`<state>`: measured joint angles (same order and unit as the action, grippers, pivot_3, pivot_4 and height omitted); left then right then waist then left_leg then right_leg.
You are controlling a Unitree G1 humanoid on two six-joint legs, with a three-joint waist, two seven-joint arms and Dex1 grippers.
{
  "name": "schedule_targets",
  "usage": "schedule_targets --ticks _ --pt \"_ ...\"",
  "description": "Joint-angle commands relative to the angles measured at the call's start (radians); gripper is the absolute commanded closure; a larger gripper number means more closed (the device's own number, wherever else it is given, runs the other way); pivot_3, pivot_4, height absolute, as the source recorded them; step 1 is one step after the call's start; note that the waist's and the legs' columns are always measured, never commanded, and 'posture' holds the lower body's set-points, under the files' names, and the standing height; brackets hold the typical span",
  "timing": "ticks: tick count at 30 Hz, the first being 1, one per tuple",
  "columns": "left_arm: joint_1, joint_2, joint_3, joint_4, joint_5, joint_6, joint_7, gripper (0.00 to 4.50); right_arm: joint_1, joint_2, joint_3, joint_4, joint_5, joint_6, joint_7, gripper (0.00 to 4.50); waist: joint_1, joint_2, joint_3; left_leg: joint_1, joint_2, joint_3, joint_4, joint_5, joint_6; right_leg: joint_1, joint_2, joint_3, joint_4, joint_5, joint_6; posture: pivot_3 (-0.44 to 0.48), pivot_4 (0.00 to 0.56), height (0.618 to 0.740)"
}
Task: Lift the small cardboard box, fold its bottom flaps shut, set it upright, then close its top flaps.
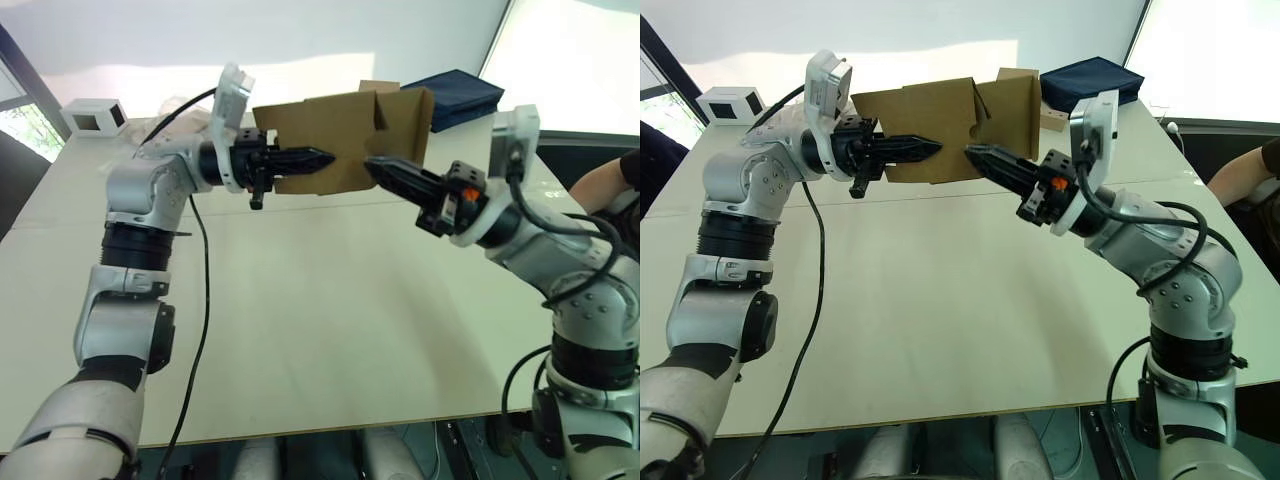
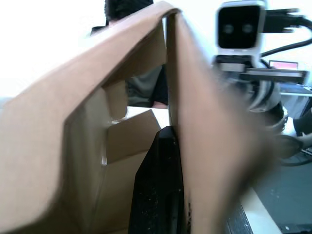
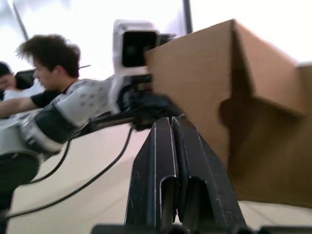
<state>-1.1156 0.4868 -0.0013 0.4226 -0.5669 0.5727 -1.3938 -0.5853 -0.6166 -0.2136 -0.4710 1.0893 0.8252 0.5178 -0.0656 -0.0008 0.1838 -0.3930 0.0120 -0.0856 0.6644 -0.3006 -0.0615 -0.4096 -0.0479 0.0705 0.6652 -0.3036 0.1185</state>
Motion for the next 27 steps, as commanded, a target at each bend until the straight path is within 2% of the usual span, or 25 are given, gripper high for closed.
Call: schedule_targets --ticks 1,3,6,16,27 --pt "-0.042 0.022 0.019 -0.006 0.000 -0.012 -0.025 4.50 0.087 -0.107 -0.118 -0.029 0.086 0.050 0.045 4.46 0.008 0.000 0.000 0.000 0.000 0.000 0.000 -0.001 0.001 0.000 0.000 0.000 0.000 0.000 0.000 0.000 0.150 0.740" --pt "-0.045 0.028 0.020 0.000 -0.001 -0.010 -0.035 4.50 0.140 -0.144 -0.141 -0.032 0.105 0.064 0.058 4.46 0.015 0.000 0.000 0.000 0.000 0.000 0.000 -0.001 0.002 0.001 0.000 0.000 0.000 0.000 0.000 0.000 0.150 0.740" --pt "-0.051 0.031 0.018 0.010 -0.003 -0.007 -0.054 4.50 0.185 -0.147 -0.128 -0.024 0.045 0.028 0.056 4.46 0.018 0.000 0.000 0.001 0.000 0.000 0.001 -0.002 0.003 0.000 0.001 0.000 0.000 0.000 0.000 0.000 0.150 0.740" --pt "-0.040 0.029 0.008 -0.026 -0.015 0.027 -0.090 4.50 0.107 -0.021 -0.038 0.022 -0.096 -0.094 -0.005 4.46 0.021 0.000 0.000 0.001 0.000 0.000 0.001 0.000 0.000 0.000 0.001 0.000 0.001 0.000 0.000 0.000 0.150 0.740" --pt "-0.030 0.028 0.014 -0.062 -0.030 0.052 -0.096 4.50 0.049 0.043 0.021 0.049 -0.142 -0.123 0.013 4.46 0.020 0.000 0.000 0.001 0.000 0.000 0.001 0.000 0.000 0.000 0.001 0.000 0.001 0.000 0.000 0.000 0.150 0.740"
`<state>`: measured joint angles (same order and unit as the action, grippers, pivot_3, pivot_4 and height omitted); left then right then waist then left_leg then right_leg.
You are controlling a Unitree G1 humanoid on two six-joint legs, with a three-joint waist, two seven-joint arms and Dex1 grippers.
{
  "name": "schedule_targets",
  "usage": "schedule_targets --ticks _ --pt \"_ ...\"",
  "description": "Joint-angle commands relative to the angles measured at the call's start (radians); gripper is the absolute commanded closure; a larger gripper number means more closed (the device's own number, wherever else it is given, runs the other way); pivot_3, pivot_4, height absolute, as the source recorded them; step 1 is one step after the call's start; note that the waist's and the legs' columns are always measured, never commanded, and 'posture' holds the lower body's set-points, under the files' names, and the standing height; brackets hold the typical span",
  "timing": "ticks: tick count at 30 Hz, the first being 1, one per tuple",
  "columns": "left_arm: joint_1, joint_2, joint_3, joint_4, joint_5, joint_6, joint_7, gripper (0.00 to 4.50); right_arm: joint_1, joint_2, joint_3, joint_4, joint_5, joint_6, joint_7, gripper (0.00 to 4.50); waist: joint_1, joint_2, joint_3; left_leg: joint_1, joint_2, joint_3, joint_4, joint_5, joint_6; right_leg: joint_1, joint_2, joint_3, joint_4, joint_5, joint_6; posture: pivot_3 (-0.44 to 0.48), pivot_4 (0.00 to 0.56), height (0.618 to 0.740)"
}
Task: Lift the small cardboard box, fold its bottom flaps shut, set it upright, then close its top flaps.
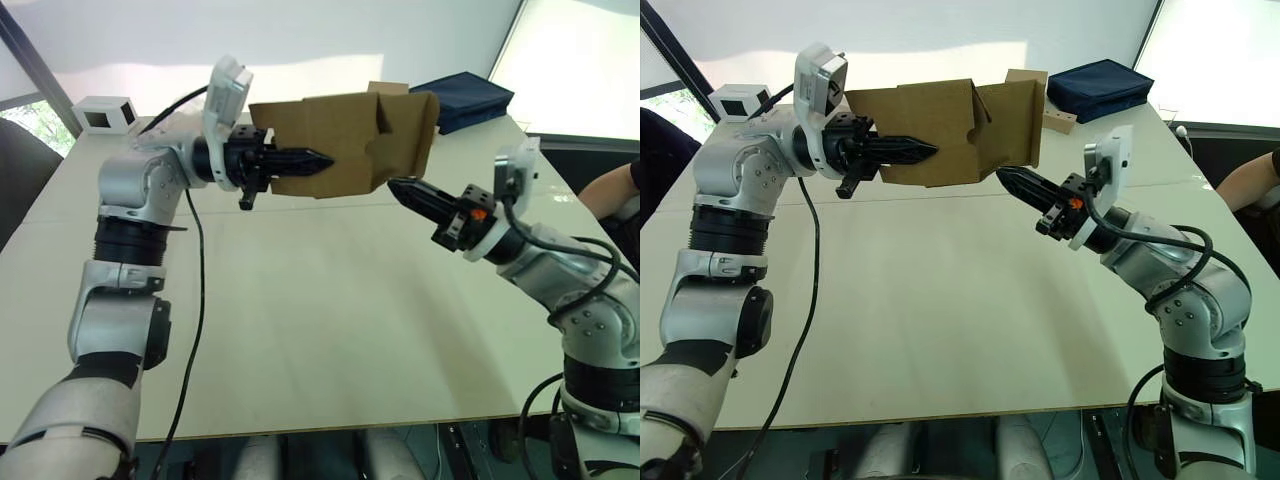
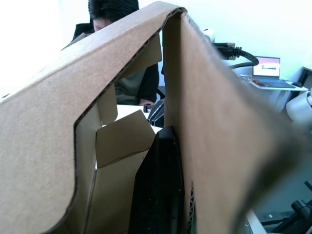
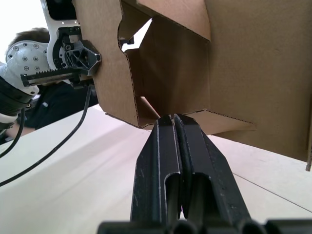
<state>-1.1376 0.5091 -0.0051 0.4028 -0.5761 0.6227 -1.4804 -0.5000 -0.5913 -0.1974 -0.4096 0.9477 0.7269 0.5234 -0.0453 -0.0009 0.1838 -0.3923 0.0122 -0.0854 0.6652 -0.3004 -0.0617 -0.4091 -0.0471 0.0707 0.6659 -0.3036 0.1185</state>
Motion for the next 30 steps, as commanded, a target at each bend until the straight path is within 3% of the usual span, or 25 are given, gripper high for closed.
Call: schedule_targets --ticks 1,30 --pt "-0.007 0.006 0.019 -0.045 -0.023 0.004 -0.010 4.50 -0.042 0.025 0.008 -0.008 -0.003 -0.027 0.009 4.46 0.000 0.000 0.000 0.000 0.000 0.000 0.000 0.000 0.000 0.000 0.000 0.000 0.000 0.000 0.000 0.000 0.150 0.740" --pt "0.013 -0.003 0.030 -0.059 -0.029 0.010 0.015 4.50 -0.100 0.112 0.082 0.007 0.006 -0.021 0.051 4.46 -0.001 0.000 0.000 0.000 0.000 0.000 0.000 0.000 0.000 0.000 0.000 0.000 0.000 0.000 0.000 0.000 0.150 0.740"
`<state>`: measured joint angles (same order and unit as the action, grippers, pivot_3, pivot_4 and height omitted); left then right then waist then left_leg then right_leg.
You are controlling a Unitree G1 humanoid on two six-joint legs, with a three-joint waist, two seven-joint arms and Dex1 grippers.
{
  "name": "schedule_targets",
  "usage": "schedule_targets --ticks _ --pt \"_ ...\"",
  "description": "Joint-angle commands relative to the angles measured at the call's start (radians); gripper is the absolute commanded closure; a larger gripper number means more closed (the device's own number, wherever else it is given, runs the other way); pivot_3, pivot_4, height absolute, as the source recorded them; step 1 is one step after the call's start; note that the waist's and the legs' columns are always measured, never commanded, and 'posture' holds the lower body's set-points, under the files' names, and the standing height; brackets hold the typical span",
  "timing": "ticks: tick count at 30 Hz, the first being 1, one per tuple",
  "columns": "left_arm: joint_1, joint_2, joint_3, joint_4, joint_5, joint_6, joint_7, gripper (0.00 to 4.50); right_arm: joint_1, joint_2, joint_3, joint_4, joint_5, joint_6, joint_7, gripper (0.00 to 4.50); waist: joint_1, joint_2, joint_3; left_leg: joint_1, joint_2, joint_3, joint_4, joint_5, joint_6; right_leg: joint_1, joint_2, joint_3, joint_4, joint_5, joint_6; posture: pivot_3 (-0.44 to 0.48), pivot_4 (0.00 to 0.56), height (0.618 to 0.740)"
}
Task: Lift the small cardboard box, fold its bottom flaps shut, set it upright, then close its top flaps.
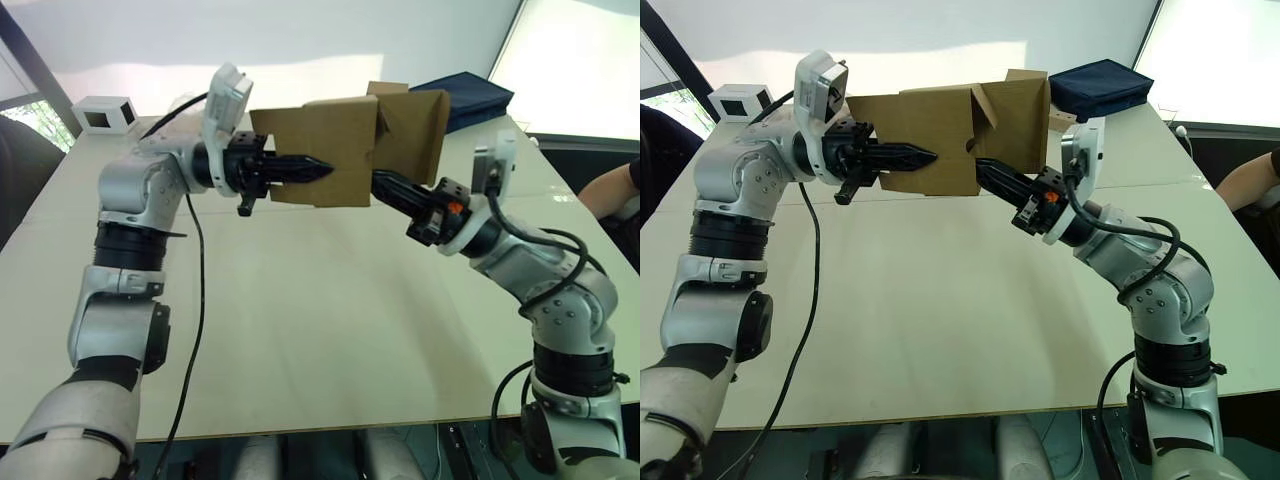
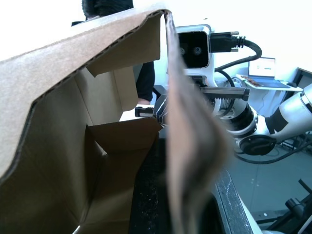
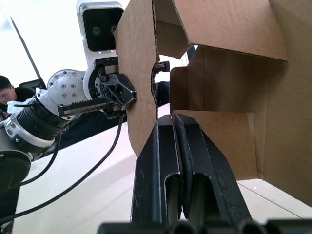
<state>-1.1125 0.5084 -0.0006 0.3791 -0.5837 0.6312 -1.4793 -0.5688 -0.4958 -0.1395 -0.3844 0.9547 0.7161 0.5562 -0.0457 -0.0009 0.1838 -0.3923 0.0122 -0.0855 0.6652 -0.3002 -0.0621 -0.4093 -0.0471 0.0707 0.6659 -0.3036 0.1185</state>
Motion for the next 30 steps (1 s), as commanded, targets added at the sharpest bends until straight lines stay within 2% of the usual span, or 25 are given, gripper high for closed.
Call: schedule_targets --ticks 1,7,20,23,30 --pt "-0.011 -0.004 0.025 -0.038 -0.022 0.001 0.016 4.50 -0.033 0.019 0.028 -0.017 -0.006 -0.011 0.020 4.46 0.000 0.000 0.000 0.000 0.000 0.000 0.000 0.000 0.000 0.000 0.000 0.000 0.000 0.000 0.000 0.000 0.150 0.740" --pt "-0.011 -0.004 0.022 -0.040 -0.012 -0.011 0.022 4.50 -0.032 0.014 0.026 -0.027 -0.012 -0.003 0.024 4.46 0.001 0.000 0.000 0.000 0.000 0.000 0.000 0.000 0.000 0.000 0.000 0.000 0.000 0.000 0.000 0.000 0.150 0.740" --pt "-0.036 0.038 0.008 0.013 0.036 -0.073 -0.021 4.50 -0.002 -0.130 -0.147 -0.087 0.183 0.103 -0.007 4.46 0.002 0.000 0.000 0.000 0.000 0.000 0.000 -0.001 0.001 0.000 0.000 0.000 0.000 0.000 0.000 0.000 0.150 0.740" --pt "-0.038 0.041 0.009 0.017 0.035 -0.073 -0.032 4.50 0.007 -0.161 -0.229 -0.046 0.267 0.118 -0.025 4.46 0.002 0.000 0.000 0.000 0.000 0.000 0.000 -0.001 0.001 0.000 0.000 0.000 0.000 0.000 0.000 0.000 0.150 0.740" --pt "-0.037 0.051 0.023 -0.006 -0.005 -0.021 -0.065 4.50 0.036 -0.206 -0.325 0.095 0.266 0.094 0.011 4.46 0.001 0.000 0.000 0.000 0.000 0.000 0.000 -0.002 0.003 0.000 0.000 0.000 0.000 0.000 0.000 0.000 0.150 0.740"
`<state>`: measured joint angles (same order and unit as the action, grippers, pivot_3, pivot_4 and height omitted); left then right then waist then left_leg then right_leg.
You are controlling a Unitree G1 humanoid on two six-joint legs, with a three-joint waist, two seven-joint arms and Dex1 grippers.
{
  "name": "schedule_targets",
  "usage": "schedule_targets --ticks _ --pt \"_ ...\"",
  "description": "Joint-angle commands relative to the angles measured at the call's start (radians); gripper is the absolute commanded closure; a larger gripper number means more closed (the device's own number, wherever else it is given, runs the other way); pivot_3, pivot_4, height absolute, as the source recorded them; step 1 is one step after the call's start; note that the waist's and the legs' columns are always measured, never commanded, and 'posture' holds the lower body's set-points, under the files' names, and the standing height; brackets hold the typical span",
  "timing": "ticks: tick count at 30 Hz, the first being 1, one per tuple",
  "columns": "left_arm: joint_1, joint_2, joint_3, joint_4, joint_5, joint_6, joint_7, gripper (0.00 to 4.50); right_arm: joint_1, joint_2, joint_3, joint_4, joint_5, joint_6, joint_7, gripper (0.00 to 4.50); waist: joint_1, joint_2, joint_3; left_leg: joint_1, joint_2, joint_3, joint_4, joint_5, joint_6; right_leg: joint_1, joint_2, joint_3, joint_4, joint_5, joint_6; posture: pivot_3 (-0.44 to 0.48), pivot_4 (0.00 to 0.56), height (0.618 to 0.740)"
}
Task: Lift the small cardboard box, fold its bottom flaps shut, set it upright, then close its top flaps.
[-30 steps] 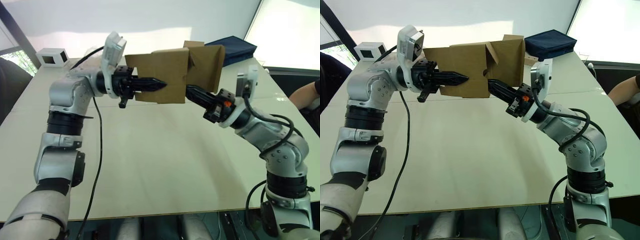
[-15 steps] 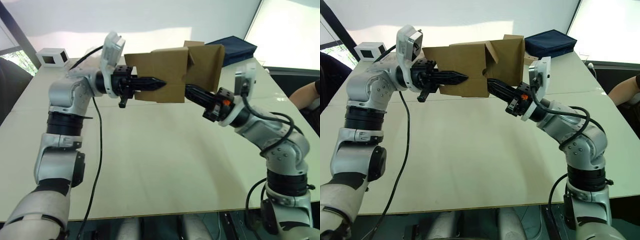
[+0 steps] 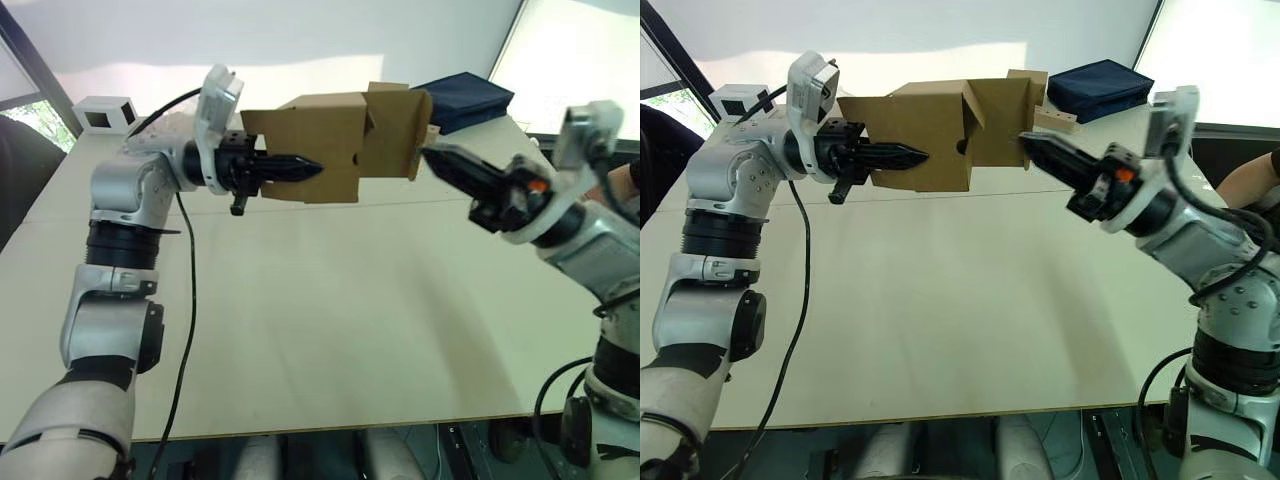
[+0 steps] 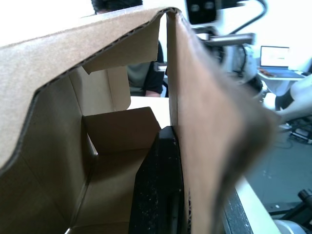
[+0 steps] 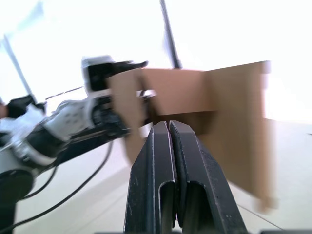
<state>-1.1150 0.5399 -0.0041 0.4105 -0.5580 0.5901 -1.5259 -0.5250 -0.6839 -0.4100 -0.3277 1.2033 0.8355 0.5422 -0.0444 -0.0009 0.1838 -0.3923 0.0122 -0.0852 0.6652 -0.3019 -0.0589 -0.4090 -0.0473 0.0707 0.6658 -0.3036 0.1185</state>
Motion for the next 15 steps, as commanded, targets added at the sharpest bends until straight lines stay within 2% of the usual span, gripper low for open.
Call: schedule_targets --ticks 1,2,4,6,9,15 --pt "-0.033 0.021 0.027 -0.039 -0.033 0.023 -0.021 4.50 -0.009 -0.019 -0.062 0.055 0.015 -0.032 0.028 4.46 0.000 0.000 0.000 0.000 0.000 0.000 0.000 0.000 0.000 0.000 0.000 0.000 0.000 0.000 0.000 0.000 0.150 0.740" --pt "-0.032 0.023 0.027 -0.040 -0.035 0.026 -0.023 4.50 -0.011 -0.021 -0.067 0.072 0.004 -0.041 0.032 4.08 0.000 0.000 0.000 0.000 0.000 0.000 0.000 0.000 0.000 0.000 0.000 0.000 0.000 0.000 0.000 0.000 0.150 0.740" --pt "-0.028 0.025 0.029 -0.047 -0.047 0.037 -0.026 4.50 -0.010 -0.029 -0.072 0.112 -0.016 -0.054 0.058 3.80 0.000 0.000 0.000 0.000 0.000 0.000 0.000 0.000 0.000 0.000 0.000 0.000 0.000 0.000 0.000 0.000 0.150 0.740" --pt "-0.023 0.026 0.038 -0.064 -0.071 0.064 -0.031 4.50 -0.014 -0.031 -0.067 0.172 -0.044 -0.070 0.084 2.89 -0.001 0.000 0.000 0.000 0.000 0.000 0.000 0.000 -0.001 0.000 0.000 0.000 0.000 0.000 0.000 0.000 0.150 0.740" --pt "-0.022 0.028 0.040 -0.075 -0.083 0.084 -0.030 4.50 -0.035 -0.021 -0.063 0.234 -0.018 -0.047 0.110 1.96 -0.001 0.000 0.000 0.000 0.000 0.000 0.000 0.001 -0.001 0.000 0.000 0.000 0.000 0.000 0.000 0.000 0.150 0.740" --pt "-0.021 0.032 0.049 -0.091 -0.100 0.097 -0.029 4.50 -0.091 0.050 -0.050 0.296 0.028 -0.029 0.119 1.96 -0.002 0.000 0.000 0.000 0.000 0.000 0.000 0.002 -0.003 0.000 0.000 0.000 0.000 0.000 0.000 0.000 0.150 0.740"
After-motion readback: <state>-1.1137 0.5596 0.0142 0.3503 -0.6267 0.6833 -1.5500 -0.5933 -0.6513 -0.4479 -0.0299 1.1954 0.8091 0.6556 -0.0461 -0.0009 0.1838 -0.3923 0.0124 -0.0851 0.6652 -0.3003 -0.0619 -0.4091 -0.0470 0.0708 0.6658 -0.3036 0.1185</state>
